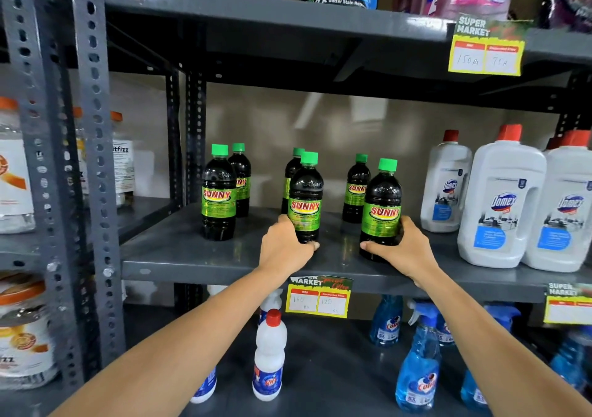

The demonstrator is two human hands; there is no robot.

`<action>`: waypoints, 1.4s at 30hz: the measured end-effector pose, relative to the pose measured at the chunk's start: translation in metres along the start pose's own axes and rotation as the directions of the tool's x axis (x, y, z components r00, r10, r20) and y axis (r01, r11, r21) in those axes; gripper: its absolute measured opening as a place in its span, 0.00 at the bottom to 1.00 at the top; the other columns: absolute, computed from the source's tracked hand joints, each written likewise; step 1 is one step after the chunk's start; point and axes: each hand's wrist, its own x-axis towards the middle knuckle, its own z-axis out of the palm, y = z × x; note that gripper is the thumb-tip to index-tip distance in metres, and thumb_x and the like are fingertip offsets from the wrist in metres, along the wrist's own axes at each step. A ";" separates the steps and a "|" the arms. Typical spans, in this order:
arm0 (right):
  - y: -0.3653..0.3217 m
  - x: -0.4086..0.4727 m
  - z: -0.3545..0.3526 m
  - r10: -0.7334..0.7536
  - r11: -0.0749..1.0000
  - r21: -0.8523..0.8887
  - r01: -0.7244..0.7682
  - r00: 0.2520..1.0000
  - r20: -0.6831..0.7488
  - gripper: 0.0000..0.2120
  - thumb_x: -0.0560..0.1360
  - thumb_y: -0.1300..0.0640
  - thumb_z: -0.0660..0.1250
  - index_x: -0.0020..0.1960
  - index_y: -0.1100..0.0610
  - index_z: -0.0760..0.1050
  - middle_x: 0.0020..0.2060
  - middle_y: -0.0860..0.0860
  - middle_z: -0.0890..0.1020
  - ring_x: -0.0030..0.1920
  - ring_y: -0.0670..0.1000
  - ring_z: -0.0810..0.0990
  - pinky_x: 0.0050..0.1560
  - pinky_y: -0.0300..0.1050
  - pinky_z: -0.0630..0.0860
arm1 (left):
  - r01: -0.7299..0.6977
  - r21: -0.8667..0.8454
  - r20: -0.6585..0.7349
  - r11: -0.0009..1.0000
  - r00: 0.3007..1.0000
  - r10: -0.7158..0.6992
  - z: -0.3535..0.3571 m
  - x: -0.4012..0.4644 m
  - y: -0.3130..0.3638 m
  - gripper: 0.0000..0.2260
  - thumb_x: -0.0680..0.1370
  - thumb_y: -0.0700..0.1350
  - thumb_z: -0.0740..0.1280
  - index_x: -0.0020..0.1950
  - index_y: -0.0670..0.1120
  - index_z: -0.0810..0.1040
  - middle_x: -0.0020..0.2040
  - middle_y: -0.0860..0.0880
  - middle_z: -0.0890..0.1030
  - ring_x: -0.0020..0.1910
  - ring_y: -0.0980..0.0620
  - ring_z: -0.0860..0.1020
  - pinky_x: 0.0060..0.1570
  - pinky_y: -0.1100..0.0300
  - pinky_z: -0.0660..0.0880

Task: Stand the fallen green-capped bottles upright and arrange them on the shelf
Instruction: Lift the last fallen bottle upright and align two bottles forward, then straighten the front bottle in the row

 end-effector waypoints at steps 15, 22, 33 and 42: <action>-0.008 -0.010 -0.001 0.023 0.988 0.155 -0.006 0.994 -0.109 0.56 0.54 0.34 0.78 0.74 0.50 0.59 0.59 0.46 0.76 0.58 0.47 0.75 0.57 0.44 0.71 | -0.023 -0.068 0.042 0.997 0.999 0.025 -0.007 -0.001 -0.006 0.30 0.66 0.48 0.80 0.61 0.45 0.70 0.57 0.45 0.78 0.55 0.45 0.77 0.46 0.58 0.69; -0.047 -0.048 0.037 -0.458 0.797 0.098 0.596 0.702 -0.545 0.31 0.68 0.59 0.76 0.67 0.58 0.66 0.59 0.53 0.74 0.60 0.51 0.74 0.60 0.46 0.71 | -0.190 0.276 -0.062 0.942 0.975 0.215 -0.071 -0.016 -0.068 0.32 0.73 0.56 0.73 0.71 0.45 0.67 0.67 0.46 0.69 0.63 0.42 0.69 0.55 0.46 0.74; -0.164 -0.064 0.190 -0.675 0.700 0.189 0.689 0.724 -0.141 0.18 0.69 0.60 0.73 0.57 0.57 0.74 0.52 0.50 0.74 0.54 0.47 0.75 0.50 0.45 0.76 | 0.079 0.561 0.150 0.824 0.969 -0.195 -0.154 0.004 -0.129 0.60 0.56 0.86 0.48 0.72 0.41 0.65 0.71 0.40 0.69 0.65 0.42 0.72 0.52 0.52 0.73; -0.157 -0.013 0.236 0.001 0.950 0.285 -0.126 0.915 0.402 0.40 0.66 0.49 0.78 0.72 0.54 0.64 0.67 0.52 0.74 0.65 0.52 0.72 0.60 0.45 0.69 | -0.107 0.654 0.420 0.749 0.874 -0.243 -0.168 0.006 -0.129 0.68 0.53 0.87 0.45 0.77 0.39 0.47 0.78 0.36 0.49 0.76 0.38 0.49 0.72 0.45 0.55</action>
